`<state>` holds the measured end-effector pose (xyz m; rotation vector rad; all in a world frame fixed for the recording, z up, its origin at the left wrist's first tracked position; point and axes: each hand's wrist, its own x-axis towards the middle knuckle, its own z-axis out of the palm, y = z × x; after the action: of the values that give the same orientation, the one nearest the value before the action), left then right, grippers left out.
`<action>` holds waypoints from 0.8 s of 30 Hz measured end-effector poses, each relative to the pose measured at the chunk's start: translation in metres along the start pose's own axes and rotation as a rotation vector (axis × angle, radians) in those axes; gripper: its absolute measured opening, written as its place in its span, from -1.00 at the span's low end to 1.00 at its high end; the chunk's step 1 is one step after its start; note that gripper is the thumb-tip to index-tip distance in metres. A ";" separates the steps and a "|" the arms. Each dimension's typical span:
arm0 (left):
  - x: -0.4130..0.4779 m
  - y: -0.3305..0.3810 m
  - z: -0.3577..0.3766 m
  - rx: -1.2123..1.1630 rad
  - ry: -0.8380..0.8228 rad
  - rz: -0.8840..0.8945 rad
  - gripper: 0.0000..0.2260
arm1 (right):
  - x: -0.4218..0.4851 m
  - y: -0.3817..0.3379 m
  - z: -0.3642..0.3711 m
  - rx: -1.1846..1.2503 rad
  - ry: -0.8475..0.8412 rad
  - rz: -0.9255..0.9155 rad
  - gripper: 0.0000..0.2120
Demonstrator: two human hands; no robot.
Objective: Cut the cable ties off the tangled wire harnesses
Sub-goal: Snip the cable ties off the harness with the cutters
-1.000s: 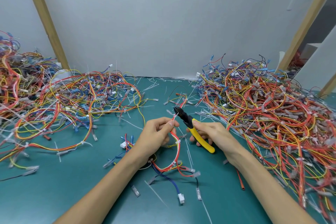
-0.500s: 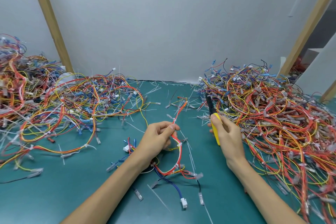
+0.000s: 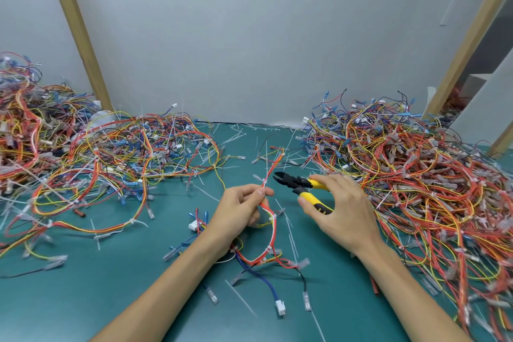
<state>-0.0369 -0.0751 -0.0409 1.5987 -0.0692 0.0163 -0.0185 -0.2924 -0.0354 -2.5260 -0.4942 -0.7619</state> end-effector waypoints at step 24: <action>0.001 -0.006 0.002 -0.002 0.040 0.060 -0.79 | -0.003 -0.003 0.003 0.065 -0.041 -0.009 -0.66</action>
<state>-0.0352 -0.0767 -0.0471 1.5929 -0.0861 0.0942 -0.0213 -0.2890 -0.0383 -2.4853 -0.5359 -0.6872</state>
